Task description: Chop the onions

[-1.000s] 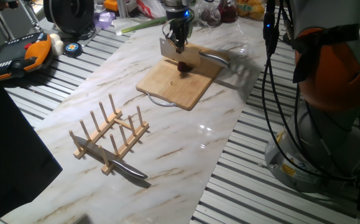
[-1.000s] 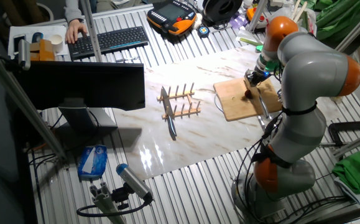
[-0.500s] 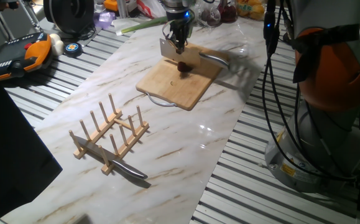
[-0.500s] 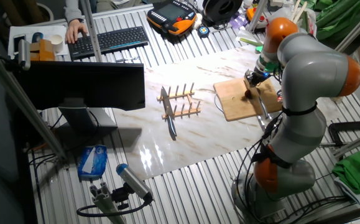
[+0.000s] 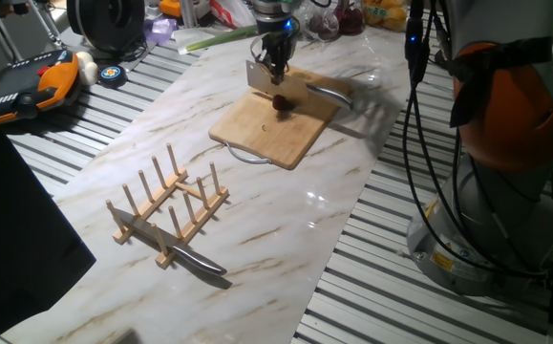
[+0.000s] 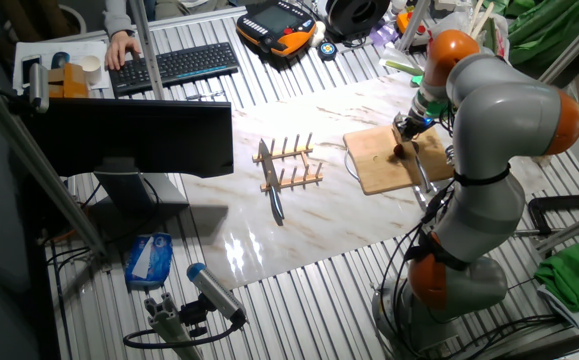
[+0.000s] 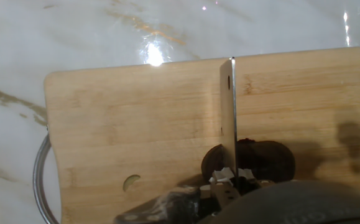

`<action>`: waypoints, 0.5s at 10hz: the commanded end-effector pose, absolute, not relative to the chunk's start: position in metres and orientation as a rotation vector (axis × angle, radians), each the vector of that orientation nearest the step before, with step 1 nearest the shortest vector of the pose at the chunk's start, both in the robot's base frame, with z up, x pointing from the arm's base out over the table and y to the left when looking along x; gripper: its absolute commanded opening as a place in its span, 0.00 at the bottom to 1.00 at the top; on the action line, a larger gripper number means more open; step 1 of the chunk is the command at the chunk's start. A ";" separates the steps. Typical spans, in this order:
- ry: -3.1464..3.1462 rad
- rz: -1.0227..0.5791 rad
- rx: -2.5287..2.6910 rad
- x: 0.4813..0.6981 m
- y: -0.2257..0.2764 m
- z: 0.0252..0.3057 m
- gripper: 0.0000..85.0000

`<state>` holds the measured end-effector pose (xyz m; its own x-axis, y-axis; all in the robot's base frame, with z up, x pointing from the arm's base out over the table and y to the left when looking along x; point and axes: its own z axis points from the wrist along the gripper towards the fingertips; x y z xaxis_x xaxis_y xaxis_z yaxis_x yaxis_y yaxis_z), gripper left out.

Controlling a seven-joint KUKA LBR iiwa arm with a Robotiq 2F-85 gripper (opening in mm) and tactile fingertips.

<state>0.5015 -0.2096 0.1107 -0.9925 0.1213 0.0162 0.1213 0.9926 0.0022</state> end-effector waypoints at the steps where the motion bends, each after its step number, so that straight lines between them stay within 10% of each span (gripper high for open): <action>1: -3.119 -0.006 -0.191 0.502 -0.209 0.110 0.01; 5: -3.119 -0.008 -0.191 0.502 -0.210 0.107 0.01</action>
<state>0.5025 -0.2104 0.1071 -0.9924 0.1217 0.0163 0.1217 0.9926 0.0039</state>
